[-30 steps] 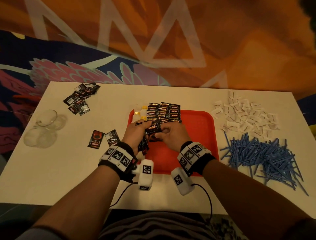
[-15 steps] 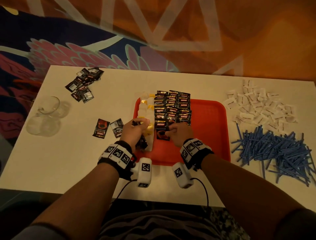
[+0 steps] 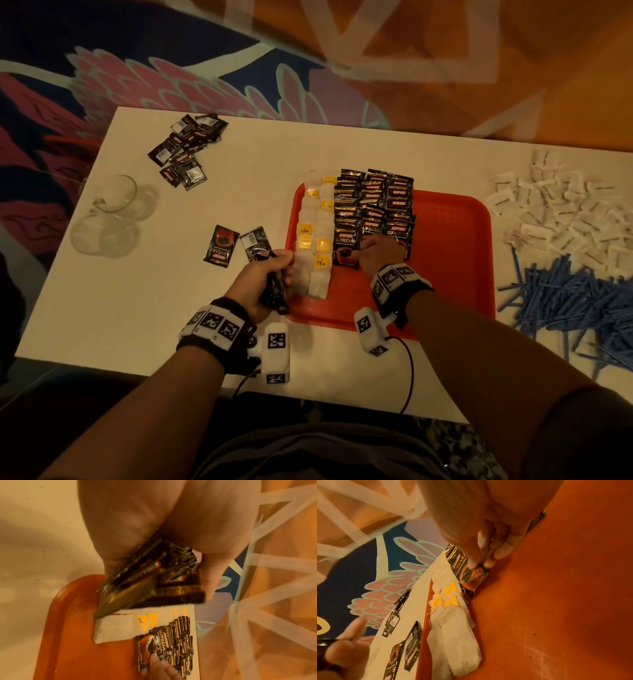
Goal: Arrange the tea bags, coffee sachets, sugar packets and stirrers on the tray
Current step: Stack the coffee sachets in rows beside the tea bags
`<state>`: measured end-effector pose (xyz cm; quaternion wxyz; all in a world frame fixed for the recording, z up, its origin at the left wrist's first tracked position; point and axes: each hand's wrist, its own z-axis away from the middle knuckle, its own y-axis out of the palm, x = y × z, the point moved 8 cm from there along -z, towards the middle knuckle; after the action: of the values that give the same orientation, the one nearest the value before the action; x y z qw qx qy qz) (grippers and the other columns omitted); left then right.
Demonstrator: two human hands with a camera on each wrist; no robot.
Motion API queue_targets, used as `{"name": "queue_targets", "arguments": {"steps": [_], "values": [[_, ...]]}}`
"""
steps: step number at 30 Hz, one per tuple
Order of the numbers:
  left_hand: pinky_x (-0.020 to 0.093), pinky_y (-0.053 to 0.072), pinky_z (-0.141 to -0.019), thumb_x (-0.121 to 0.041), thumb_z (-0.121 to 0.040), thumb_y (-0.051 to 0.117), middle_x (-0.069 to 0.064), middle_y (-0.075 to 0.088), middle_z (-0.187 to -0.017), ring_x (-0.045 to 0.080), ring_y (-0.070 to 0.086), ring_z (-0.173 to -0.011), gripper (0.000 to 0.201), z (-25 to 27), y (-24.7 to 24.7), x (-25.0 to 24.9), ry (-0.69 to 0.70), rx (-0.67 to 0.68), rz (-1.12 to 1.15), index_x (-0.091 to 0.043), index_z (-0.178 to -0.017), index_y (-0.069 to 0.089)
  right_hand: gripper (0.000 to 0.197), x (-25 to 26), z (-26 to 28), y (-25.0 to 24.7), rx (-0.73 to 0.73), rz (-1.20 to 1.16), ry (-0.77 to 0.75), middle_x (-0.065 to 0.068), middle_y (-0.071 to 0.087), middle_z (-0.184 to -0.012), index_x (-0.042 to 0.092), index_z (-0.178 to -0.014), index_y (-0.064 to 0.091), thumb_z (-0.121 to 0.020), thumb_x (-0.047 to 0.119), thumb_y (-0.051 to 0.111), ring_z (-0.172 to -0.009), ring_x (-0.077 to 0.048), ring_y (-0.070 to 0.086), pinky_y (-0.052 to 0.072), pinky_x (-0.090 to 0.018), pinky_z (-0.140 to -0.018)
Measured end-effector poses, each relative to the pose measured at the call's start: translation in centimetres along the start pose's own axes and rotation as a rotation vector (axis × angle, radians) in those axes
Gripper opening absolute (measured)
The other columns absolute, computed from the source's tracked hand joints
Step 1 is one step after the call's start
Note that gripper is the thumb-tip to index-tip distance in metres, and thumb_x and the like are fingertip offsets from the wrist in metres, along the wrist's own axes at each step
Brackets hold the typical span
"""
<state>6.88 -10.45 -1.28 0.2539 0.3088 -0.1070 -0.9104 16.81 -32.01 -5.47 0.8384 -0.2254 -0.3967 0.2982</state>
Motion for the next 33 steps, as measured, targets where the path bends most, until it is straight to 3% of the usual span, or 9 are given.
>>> {"name": "queue_targets", "arguments": {"steps": [5,10,15,19,21,24,27,30,33], "values": [[0.022,0.045,-0.044,-0.021,-0.078,0.068,0.002,0.055,-0.076,0.012,0.052,-0.059,0.015,-0.1,-0.3,0.1,0.013,0.015,0.009,-0.016,-0.09,0.061,0.02,-0.3,-0.1,0.3,-0.05,-0.071,0.016,-0.003,0.063,-0.1,0.011,-0.097,0.063,-0.083,0.017,0.076,-0.074,-0.009,0.055,0.043,-0.017,-0.056],[0.027,0.048,-0.055,-0.012,-0.078,0.066,0.004,0.057,-0.076,0.015,0.056,-0.061,0.016,-0.1,-0.1,0.0,0.041,0.026,-0.017,-0.015,-0.093,0.061,0.019,-0.4,-0.2,0.4,-0.065,-0.104,0.031,-0.002,0.062,-0.098,0.014,-0.095,0.062,-0.083,0.018,0.076,-0.069,-0.006,0.052,0.037,-0.015,-0.05],[0.03,0.052,-0.052,0.008,-0.088,0.041,0.01,0.063,-0.08,0.021,0.058,-0.065,0.033,-0.2,0.4,0.0,0.012,0.015,0.033,-0.01,-0.114,0.054,0.021,-0.5,0.1,0.2,-0.065,-0.118,0.038,-0.002,0.063,-0.103,0.014,-0.096,0.063,-0.081,0.019,0.077,-0.074,-0.007,0.054,0.039,-0.016,-0.053],[0.047,0.053,-0.081,0.011,-0.089,0.037,0.021,0.067,-0.108,0.034,0.067,-0.09,0.047,-0.6,1.0,-0.1,0.0,0.021,0.013,-0.009,-0.129,0.054,0.021,-0.5,0.6,-1.1,-0.072,-0.079,0.01,0.001,0.062,-0.101,0.011,-0.098,0.064,-0.083,0.021,0.075,-0.08,-0.008,0.054,0.037,-0.014,-0.054],[0.051,0.054,-0.085,0.011,-0.091,0.04,0.021,0.068,-0.111,0.038,0.067,-0.099,0.048,-0.7,1.6,-0.2,-0.005,0.067,0.026,-0.011,-0.132,0.053,0.02,-0.2,1.2,-1.9,-0.077,-0.064,-0.017,0.004,0.061,-0.096,0.011,-0.098,0.065,-0.085,0.024,0.073,-0.082,-0.007,0.053,0.04,-0.015,-0.058],[0.049,0.059,-0.078,0.006,-0.094,0.05,0.019,0.071,-0.112,0.037,0.07,-0.099,0.037,-0.5,2.8,-0.5,-0.014,0.091,-0.013,-0.007,-0.127,0.06,0.015,0.9,2.2,-2.1,-0.004,-0.088,-0.121,0.008,0.069,-0.089,0.021,-0.089,0.066,-0.086,0.035,0.07,-0.083,-0.006,0.063,0.049,-0.021,-0.071],[0.049,0.06,-0.073,-0.003,-0.09,0.065,0.019,0.074,-0.106,0.035,0.073,-0.092,0.032,-0.2,3.3,-0.9,-0.007,0.004,-0.161,-0.006,-0.122,0.063,0.018,2.7,4.1,-1.7,0.183,-0.184,-0.251,0.004,0.072,-0.084,0.021,-0.09,0.067,-0.087,0.038,0.069,-0.072,-0.004,0.066,0.049,-0.019,-0.062],[0.054,0.058,-0.084,-0.006,-0.088,0.07,0.017,0.075,-0.105,0.035,0.073,-0.095,0.034,-0.1,4.4,-1.6,0.042,-0.009,-0.276,-0.01,-0.122,0.064,0.027,4.0,5.9,-1.7,0.358,-0.273,-0.281,0.0,0.072,-0.096,0.014,-0.108,0.068,-0.084,0.027,0.074,-0.079,-0.008,0.067,0.049,-0.016,-0.06],[0.056,0.054,-0.093,-0.01,-0.091,0.07,0.013,0.076,-0.101,0.033,0.072,-0.097,0.02,0.2,6.0,-2.3,0.139,0.01,-0.418,-0.014,-0.11,0.071,0.026,4.8,6.7,-3.1,0.365,-0.324,-0.318,-0.006,0.072,-0.098,0.007,-0.105,0.07,-0.08,0.01,0.077,-0.085,-0.012,0.067,0.052,-0.02,-0.071]]}}
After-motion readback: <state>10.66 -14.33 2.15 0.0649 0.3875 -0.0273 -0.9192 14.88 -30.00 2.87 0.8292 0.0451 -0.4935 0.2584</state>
